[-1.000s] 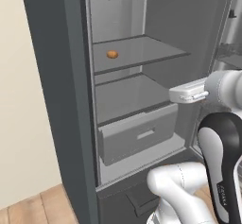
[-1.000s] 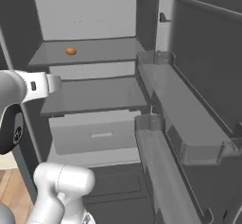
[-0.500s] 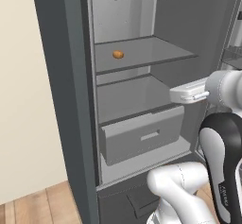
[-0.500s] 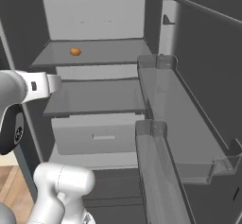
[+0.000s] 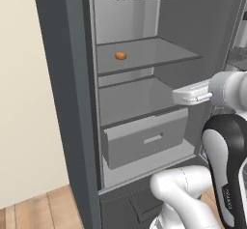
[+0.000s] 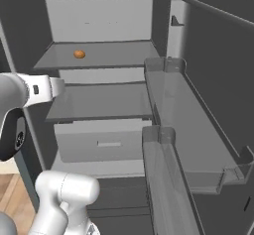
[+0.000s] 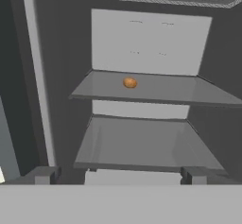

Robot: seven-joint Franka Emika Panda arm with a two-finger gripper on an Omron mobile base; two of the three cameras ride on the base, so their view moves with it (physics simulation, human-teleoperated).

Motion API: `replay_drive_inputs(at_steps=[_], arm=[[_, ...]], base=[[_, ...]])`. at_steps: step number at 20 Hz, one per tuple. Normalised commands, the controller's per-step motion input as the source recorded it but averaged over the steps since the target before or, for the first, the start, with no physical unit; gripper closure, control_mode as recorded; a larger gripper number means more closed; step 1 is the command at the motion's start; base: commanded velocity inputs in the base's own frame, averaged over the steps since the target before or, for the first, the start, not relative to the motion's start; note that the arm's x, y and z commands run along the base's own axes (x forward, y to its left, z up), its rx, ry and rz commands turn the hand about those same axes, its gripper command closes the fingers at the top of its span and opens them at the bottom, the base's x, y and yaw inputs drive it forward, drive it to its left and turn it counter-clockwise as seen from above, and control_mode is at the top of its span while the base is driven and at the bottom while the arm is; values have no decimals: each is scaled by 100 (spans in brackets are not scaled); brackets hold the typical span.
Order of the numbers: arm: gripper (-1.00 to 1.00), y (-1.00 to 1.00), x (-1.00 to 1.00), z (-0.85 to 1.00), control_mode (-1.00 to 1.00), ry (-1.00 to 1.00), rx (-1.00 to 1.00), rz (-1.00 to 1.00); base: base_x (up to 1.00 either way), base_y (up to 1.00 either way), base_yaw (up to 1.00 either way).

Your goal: Retrieve the tangerine and apple from the fridge and place them into the bowl on the dining table.

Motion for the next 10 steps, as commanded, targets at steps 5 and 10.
replay_drive_inputs(at_steps=[5,10], arm=[[-100,0,12,17,-100,0,0,0],[-100,0,28,33,-100,0,0,7]], base=[[0,0,0],[0,0,0]])
